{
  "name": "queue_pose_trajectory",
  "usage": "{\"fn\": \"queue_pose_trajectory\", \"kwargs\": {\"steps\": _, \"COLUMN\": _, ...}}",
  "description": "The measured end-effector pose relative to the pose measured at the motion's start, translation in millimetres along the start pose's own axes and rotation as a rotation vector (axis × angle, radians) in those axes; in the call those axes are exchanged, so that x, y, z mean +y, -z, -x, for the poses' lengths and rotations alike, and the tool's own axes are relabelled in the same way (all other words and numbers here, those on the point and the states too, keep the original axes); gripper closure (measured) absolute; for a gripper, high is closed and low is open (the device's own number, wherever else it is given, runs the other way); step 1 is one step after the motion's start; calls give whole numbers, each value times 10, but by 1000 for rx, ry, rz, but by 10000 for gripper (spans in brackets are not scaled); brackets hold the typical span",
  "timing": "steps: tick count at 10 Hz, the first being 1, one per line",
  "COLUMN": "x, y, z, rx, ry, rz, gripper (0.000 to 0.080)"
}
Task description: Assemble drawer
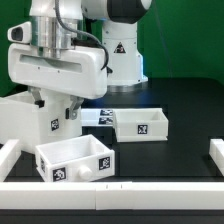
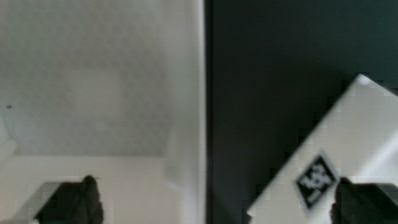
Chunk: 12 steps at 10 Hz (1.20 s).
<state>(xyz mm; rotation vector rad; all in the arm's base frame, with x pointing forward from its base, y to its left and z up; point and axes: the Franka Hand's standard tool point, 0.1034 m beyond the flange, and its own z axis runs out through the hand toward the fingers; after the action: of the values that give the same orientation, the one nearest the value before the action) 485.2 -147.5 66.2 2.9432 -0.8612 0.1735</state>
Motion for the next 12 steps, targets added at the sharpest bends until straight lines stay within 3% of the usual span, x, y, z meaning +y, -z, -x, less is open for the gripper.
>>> {"fn": "queue_pose_trajectory", "kwargs": {"steps": 3, "x": 43, "y": -54, "z": 6, "rx": 5, "ry": 20, "rz": 1, "gripper": 153}}
{"fn": "queue_pose_trajectory", "kwargs": {"steps": 4, "x": 40, "y": -54, "z": 6, "rx": 5, "ry": 21, "rz": 1, "gripper": 310}}
{"fn": "queue_pose_trajectory", "kwargs": {"steps": 5, "x": 41, "y": -54, "z": 6, "rx": 5, "ry": 21, "rz": 1, "gripper": 310}}
{"fn": "queue_pose_trajectory", "kwargs": {"steps": 6, "x": 41, "y": -54, "z": 6, "rx": 5, "ry": 21, "rz": 1, "gripper": 494}}
{"fn": "queue_pose_trajectory", "kwargs": {"steps": 7, "x": 41, "y": -54, "z": 6, "rx": 5, "ry": 21, "rz": 1, "gripper": 494}}
{"fn": "queue_pose_trajectory", "kwargs": {"steps": 8, "x": 42, "y": -54, "z": 6, "rx": 5, "ry": 21, "rz": 1, "gripper": 670}}
{"fn": "queue_pose_trajectory", "kwargs": {"steps": 9, "x": 40, "y": -54, "z": 7, "rx": 5, "ry": 21, "rz": 1, "gripper": 766}}
{"fn": "queue_pose_trajectory", "kwargs": {"steps": 12, "x": 41, "y": -56, "z": 7, "rx": 4, "ry": 21, "rz": 1, "gripper": 768}}
